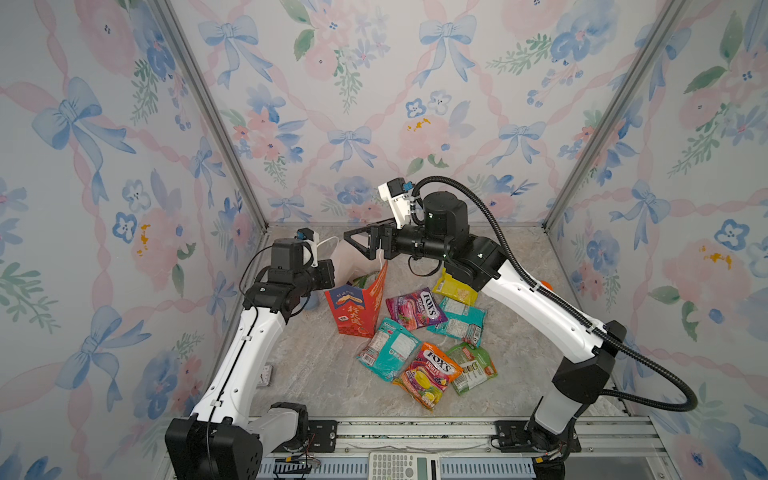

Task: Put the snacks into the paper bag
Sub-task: 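Raise the open right gripper out of the paper bag and away, then move the right gripper down over the orange FOX'S fruits candy bag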

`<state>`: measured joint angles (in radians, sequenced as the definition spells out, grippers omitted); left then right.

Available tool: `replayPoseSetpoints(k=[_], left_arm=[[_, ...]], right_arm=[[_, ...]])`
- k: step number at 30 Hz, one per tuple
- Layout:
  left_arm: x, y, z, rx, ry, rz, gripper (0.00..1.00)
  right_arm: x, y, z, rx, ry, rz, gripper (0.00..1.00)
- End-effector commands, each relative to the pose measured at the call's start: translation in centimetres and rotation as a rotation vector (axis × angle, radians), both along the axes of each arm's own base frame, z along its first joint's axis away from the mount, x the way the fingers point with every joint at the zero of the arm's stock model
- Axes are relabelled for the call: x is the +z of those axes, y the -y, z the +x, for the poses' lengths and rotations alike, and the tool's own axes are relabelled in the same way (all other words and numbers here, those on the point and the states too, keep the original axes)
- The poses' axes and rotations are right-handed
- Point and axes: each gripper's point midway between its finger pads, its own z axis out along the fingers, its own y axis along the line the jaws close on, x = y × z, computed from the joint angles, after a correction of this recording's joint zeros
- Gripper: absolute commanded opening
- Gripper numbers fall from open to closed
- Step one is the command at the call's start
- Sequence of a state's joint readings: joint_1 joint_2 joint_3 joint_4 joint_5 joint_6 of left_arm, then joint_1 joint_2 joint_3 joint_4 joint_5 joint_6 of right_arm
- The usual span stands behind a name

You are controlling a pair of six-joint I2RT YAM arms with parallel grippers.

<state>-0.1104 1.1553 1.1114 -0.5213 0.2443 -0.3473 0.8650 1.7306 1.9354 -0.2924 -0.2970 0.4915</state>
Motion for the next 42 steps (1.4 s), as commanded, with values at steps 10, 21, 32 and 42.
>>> replayPoseSetpoints(k=[10,21,32,42], left_arm=[[1.1,-0.1,0.2,-0.004,0.036,0.004,0.0],[1.1,-0.1,0.4,-0.005,0.034,0.008,0.0],[1.1,-0.1,0.5,-0.007,0.038,0.019,0.0],[0.5,-0.1,0.3,-0.016,0.027,0.027,0.0]], right_arm=[[-6.8,12.4,0.2,-0.39,-0.087,-0.351,0.75],[-17.4,21.8,-3.1,-0.596,-0.36,-0.565,0.54],[-28.7,23.1,-10.4,-0.659,-0.707,-0.531,0.46],[-32.7,22.0,-13.9,-0.646,-0.801,-0.499,0.43]])
